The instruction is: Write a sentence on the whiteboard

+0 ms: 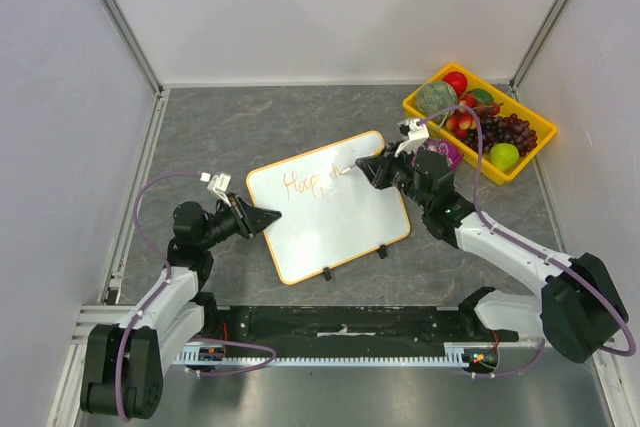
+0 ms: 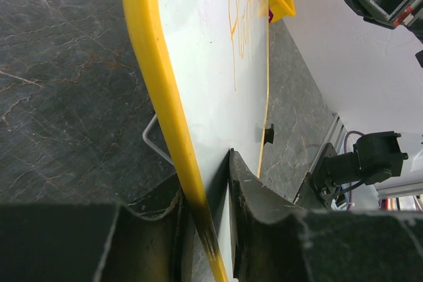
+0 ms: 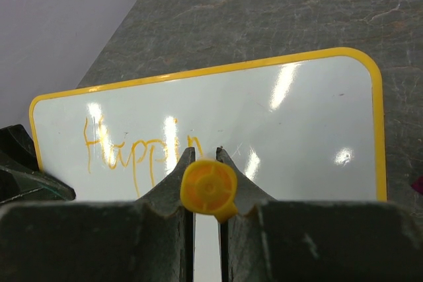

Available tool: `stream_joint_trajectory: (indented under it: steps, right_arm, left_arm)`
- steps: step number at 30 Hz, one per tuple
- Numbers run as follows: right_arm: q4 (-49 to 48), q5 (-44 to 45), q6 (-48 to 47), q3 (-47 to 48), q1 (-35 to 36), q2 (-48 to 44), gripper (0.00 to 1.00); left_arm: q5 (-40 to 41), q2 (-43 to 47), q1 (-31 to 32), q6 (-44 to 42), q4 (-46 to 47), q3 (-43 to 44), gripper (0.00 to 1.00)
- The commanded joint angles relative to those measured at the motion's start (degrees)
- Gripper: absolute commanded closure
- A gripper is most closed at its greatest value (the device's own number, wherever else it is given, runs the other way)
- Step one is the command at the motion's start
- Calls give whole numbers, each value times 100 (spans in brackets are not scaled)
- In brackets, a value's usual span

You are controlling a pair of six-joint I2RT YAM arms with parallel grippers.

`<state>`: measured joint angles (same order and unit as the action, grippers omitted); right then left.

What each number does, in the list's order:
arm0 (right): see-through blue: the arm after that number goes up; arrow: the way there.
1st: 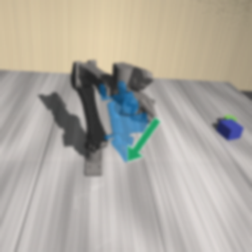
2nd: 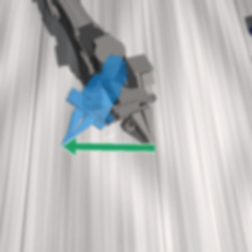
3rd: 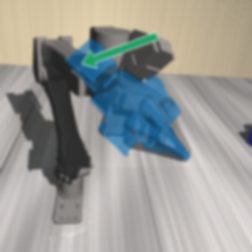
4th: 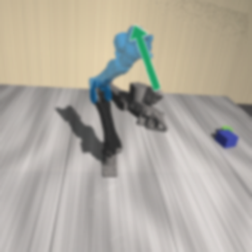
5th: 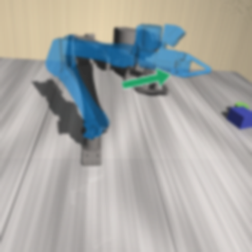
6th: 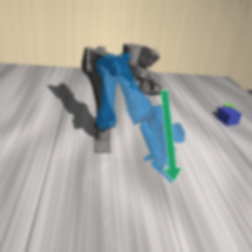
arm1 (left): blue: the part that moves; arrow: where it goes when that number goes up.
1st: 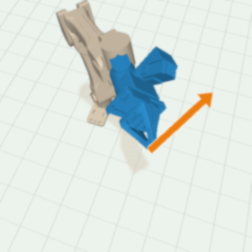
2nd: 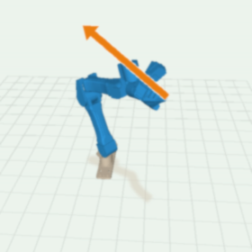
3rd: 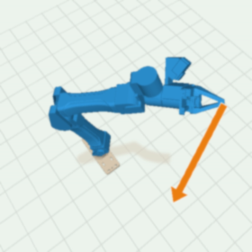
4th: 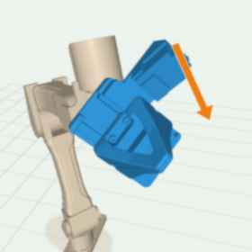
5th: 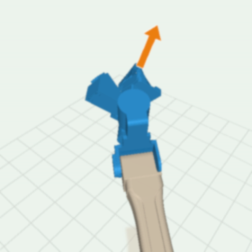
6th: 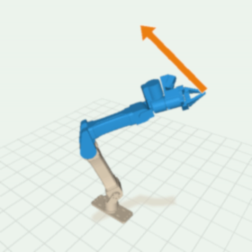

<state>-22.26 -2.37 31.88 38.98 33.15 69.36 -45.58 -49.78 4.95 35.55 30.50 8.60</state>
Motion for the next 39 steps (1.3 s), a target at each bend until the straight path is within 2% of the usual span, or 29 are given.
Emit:
stream_joint_trajectory:
  steps: [1,11,26,39]
  right_arm:
    - [196,-53,-129,-215,-27,-159,100]
    - [179,105,3,13,-62,-547,100]
    - [-270,-88,169,180,-150,112,100]
    - [29,202,-24,189,-256,51,100]
  left_arm:
    - [6,-5,32,-452,44,-34,98]
    - [14,3,32,-444,44,-34,98]
    - [14,3,32,-444,52,-34,98]
    - [14,-5,32,-452,52,-34,98]
